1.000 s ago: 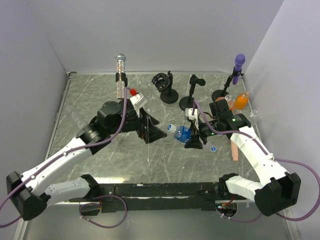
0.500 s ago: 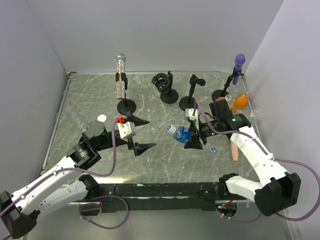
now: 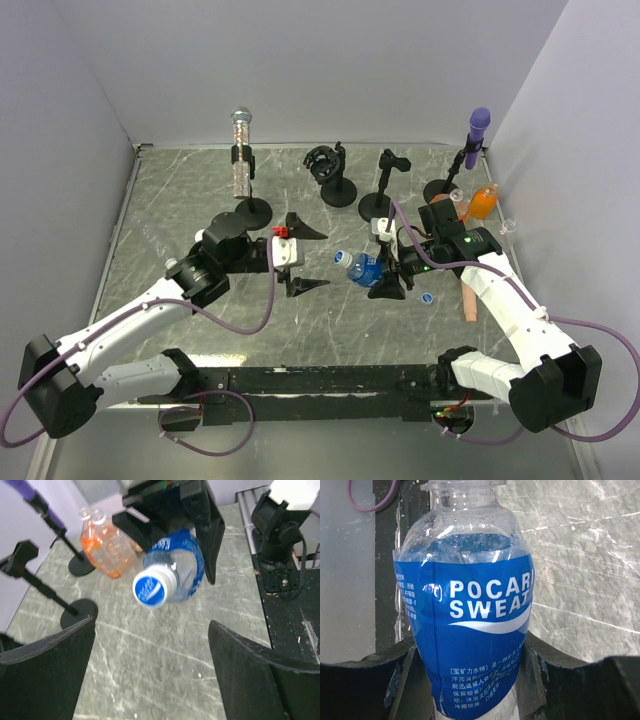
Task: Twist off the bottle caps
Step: Unscrew the bottle cap from the plastic bottle.
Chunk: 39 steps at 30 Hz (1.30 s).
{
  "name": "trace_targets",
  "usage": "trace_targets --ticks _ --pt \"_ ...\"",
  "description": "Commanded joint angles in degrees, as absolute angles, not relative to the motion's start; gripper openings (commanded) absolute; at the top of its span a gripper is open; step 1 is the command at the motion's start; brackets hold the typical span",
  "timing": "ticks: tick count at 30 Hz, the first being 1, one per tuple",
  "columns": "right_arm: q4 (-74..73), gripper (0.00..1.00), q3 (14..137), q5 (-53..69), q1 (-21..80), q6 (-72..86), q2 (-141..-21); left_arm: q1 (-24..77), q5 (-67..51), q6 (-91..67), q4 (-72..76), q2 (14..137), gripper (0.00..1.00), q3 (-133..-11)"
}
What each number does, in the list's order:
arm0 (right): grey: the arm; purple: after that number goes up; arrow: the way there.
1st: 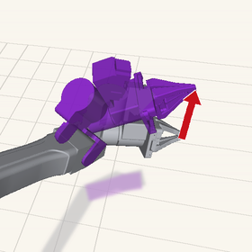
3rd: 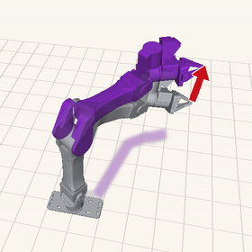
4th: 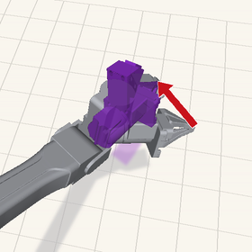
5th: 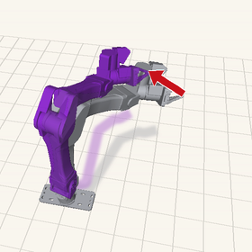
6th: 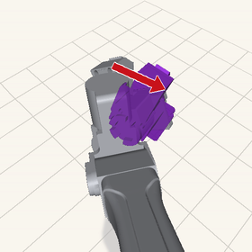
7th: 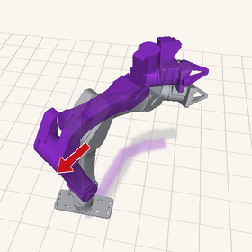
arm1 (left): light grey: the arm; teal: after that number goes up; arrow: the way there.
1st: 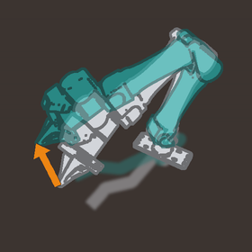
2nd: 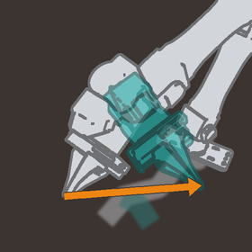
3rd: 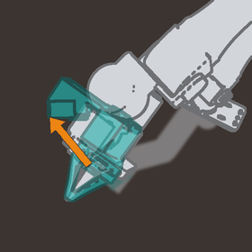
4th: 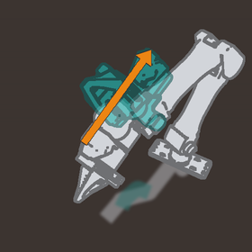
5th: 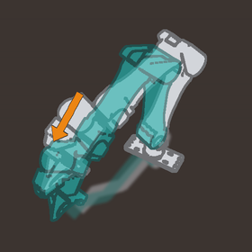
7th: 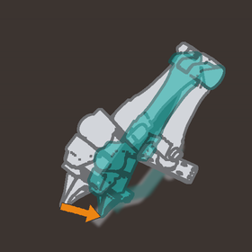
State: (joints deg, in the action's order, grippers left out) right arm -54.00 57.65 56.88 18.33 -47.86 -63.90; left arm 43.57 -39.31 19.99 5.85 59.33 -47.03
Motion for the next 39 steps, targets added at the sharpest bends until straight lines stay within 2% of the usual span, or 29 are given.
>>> trace_targets --ticks 1,8,17,24,28,32,37,39 --pt "-53.61 0.27 58.27 59.33 18.02 -49.13 -63.37 43.42 -47.19 22.67 7.91 63.01 0.92 -52.64" --pt "-53.53 0.27 57.83 59.50 18.02 -49.13 -63.02 43.42 -53.17 26.37 0.09 69.69 0.67 -60.37" --pt "-53.53 0.27 57.92 59.77 18.02 -49.22 -63.10 43.42 -53.79 25.49 -0.97 71.10 0.58 -61.35" --pt "-53.61 0.27 58.01 59.85 18.02 -49.22 -63.28 43.42 -54.58 22.86 -0.44 71.10 0.45 -61.09" --pt "-53.61 0.27 58.01 59.85 18.02 -49.22 -63.37 43.42 -54.40 18.21 3.33 70.66 0.38 -60.38" --pt "-53.70 0.27 58.09 59.85 18.02 -49.22 -63.46 43.50 -53.36 11.10 5.71 70.58 0.20 -59.50" --pt "-53.70 0.27 58.01 59.59 18.02 -49.13 -63.46 43.51 -48.53 -7.78 2.65 71.89 0.01 -62.39" --pt "-53.61 0.27 57.92 59.50 18.02 -49.13 -63.54 43.51 -44.66 -16.31 -3.21 73.20 0.01 -65.64"
